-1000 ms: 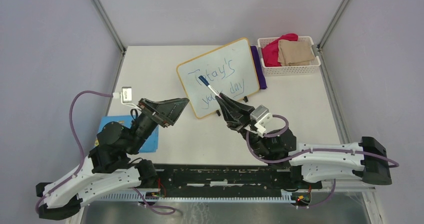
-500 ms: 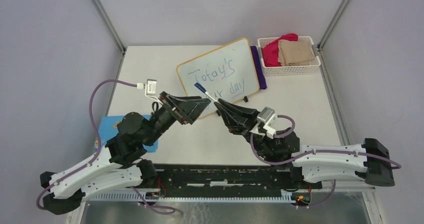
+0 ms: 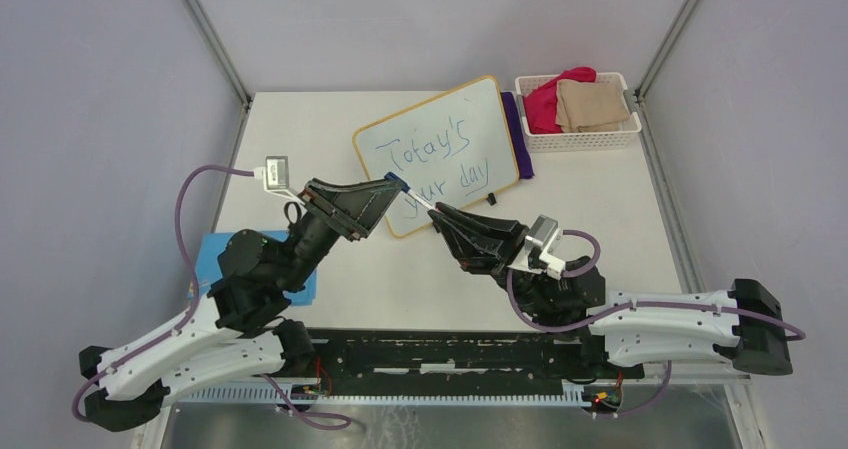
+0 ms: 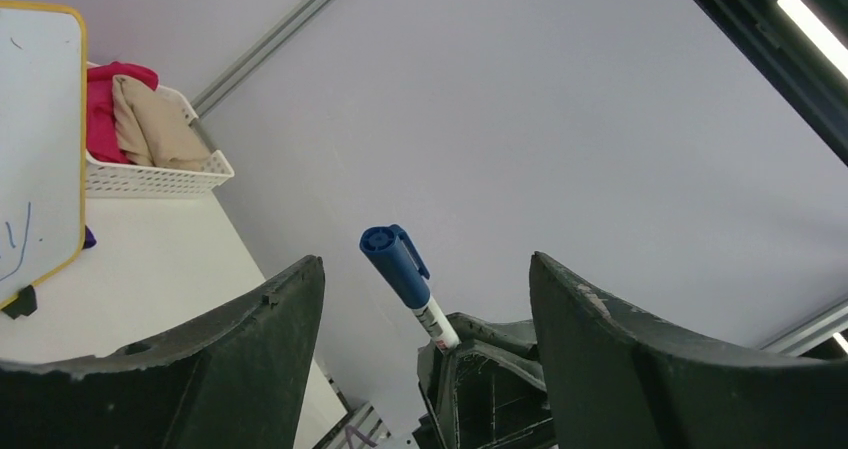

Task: Write a sentence on the whiteboard
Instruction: Place the whiteboard marker at the center of the board.

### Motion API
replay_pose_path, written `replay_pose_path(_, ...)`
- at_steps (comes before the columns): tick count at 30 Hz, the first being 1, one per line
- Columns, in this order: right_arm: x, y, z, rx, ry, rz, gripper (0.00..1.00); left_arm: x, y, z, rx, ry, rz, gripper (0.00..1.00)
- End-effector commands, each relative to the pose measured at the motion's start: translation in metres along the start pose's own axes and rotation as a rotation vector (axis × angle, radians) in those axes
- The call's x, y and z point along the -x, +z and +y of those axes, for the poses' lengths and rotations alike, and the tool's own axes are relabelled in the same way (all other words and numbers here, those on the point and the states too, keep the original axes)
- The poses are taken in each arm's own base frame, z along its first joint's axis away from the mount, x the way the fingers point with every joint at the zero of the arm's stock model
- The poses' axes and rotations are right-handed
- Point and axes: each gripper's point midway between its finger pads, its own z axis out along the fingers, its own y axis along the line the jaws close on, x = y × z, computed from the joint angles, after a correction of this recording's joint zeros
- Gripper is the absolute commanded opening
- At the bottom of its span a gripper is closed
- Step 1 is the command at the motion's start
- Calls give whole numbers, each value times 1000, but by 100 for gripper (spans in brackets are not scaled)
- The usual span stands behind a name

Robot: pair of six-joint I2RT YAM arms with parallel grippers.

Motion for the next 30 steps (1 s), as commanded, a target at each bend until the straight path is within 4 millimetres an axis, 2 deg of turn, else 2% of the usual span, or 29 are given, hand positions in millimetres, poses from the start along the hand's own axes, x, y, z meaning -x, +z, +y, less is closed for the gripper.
replay_pose_path(1, 23, 2, -1, 3, 44, -75, 0, 15, 6, -16, -41, -66, -62, 78)
replay_pose_path(7, 25, 3, 3, 23, 51, -82, 0, 13, 9, -20, -57, -62, -58, 62)
replay_pose_path(11, 26, 3, 5, 31, 59, -82, 0, 13, 9, -21, -62, -61, -57, 46)
replay_pose_path(19, 24, 3, 5, 35, 62, -77, 0, 7, 9, -19, -72, -73, -43, 26)
replay_pose_path(25, 24, 5, 5, 25, 68, -76, 0, -8, 12, -15, -81, -100, -4, 2)
replay_pose_path(30, 24, 7, 2, 3, 71, -80, 0, -29, 18, -12, -94, -116, 64, 2)
